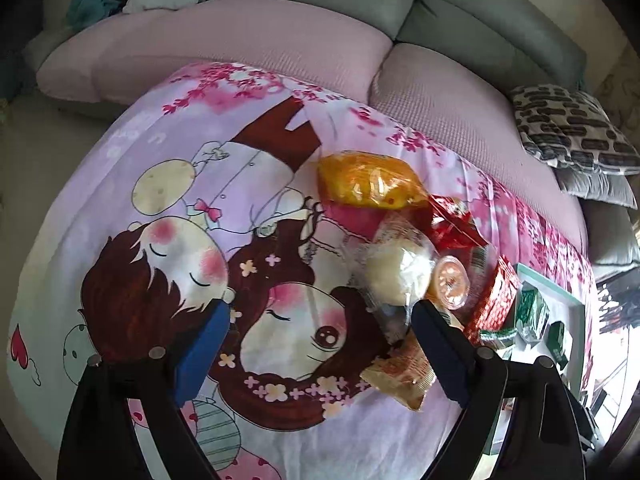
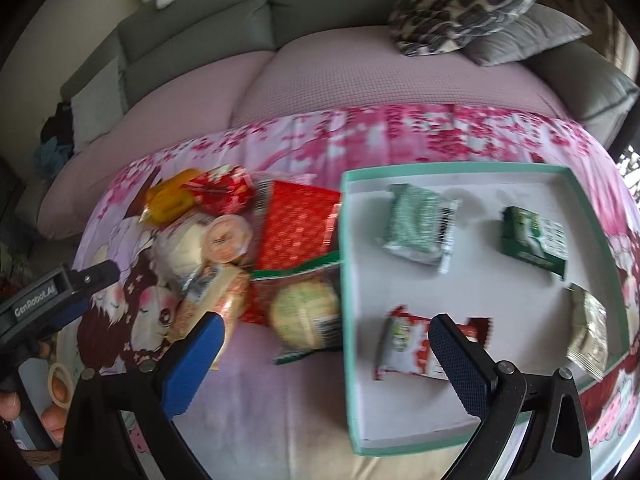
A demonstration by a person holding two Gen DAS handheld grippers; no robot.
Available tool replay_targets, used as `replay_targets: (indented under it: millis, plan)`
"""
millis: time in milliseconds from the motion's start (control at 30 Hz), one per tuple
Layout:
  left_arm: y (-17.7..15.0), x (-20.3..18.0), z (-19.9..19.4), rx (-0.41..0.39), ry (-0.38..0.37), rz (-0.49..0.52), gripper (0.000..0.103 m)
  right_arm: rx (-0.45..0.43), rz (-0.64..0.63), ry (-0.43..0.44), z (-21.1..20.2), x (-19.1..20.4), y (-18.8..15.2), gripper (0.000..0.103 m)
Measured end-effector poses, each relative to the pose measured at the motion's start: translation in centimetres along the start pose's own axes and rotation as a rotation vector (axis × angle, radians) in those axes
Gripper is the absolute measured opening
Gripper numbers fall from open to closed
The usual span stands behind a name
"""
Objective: Organize snacks
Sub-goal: 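Grasp the tan barcode bread packet with the left gripper while the right gripper moves to the pile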
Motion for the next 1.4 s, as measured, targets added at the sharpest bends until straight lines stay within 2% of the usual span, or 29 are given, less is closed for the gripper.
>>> replay_targets:
  millis: [300, 567, 667, 867, 1067, 1333, 1400]
  plan:
    - [-0.9, -1.4, 1.4, 0.039, 0.004, 0.038, 0.093, 0.051, -0.007, -0.024, 2.1, -0.6, 0.8, 0.094]
    - [-3.8, -5.0, 2.9, 0.115, -0.039, 0.1, 0.092, 0.063, 0.002, -0.032, 2.6, -1.5, 0.3, 0.094]
    - [-4.7, -6.2, 3.4, 0.126, -0.033, 0.139, 0.092, 0.062, 0.019, -0.029, 2.5, -2.1, 0.2, 0.094]
    - [-5.7, -7.3, 4.2, 0.159, -0.048, 0.15, 0.091, 0.078, 0.04, -0.058, 2.6, -3.5, -0.5, 0.093]
    - [-6.3, -7.7, 4.9, 0.168, -0.037, 0.172, 0.078, 0.08, 0.07, -0.081, 2.3, -5.0, -0.9, 0.093]
    - [-7.6, -8.1, 5.9, 0.189, -0.004, 0.223, 0.077, 0.079, 0.096, -0.082, 2.1, -5.7, -1.1, 0.093]
    - [-8.0, -8.1, 6.4, 0.192, 0.018, 0.234, 0.064, 0.08, 0.098, -0.077, 2.1, -5.6, -1.2, 0.093]
Point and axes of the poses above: each gripper's, at about its wrist camera, not at the fingertips, and z roughly the way its jaws point, x to its left, y to its top, the point moved 9 cm from there along z, roughly the way its jaws point, and after that the axes turned 15 degrees about -z, right-handed, at the moved point
